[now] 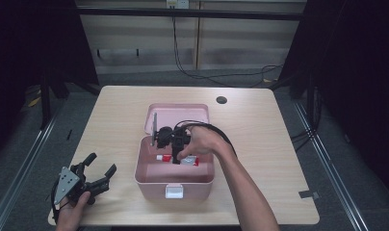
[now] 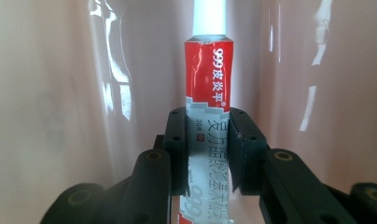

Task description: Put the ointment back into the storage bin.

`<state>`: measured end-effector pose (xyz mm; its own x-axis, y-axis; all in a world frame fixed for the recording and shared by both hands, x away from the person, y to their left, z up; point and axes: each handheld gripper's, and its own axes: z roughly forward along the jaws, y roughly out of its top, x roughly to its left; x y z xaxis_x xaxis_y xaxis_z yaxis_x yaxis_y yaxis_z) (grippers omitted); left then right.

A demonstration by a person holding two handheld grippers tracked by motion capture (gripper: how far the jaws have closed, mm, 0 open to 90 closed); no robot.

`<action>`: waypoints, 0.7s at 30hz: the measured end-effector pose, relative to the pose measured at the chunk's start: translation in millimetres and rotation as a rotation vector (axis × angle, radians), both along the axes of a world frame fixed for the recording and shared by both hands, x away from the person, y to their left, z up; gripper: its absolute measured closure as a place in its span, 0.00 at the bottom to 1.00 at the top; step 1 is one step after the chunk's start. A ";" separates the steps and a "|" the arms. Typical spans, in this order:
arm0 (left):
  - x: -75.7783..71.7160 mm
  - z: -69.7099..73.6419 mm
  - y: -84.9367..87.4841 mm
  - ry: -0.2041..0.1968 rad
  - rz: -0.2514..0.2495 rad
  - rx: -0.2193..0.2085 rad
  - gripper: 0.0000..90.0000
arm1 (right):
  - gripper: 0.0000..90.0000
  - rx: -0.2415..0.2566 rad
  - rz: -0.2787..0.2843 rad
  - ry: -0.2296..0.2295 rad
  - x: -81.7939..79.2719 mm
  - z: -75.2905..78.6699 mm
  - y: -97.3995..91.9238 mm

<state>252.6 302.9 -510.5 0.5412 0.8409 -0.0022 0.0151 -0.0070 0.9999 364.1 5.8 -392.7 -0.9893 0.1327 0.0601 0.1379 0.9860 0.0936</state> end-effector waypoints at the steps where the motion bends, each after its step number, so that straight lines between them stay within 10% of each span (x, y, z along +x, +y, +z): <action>1: 0.0 0.0 0.0 0.000 0.000 0.000 0.17 | 0.79 -0.003 -0.002 0.000 0.5 -0.8 0.7; 21: -0.2 0.2 0.7 0.003 -0.001 0.010 0.17 | 0.79 -0.005 0.006 -0.009 3.0 -23.6 6.5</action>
<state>252.4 303.6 -510.3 0.5418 0.8405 0.0050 0.0179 -0.0175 0.9997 367.0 12.3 -416.2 -0.9906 0.1267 0.0511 0.1309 0.9873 0.0901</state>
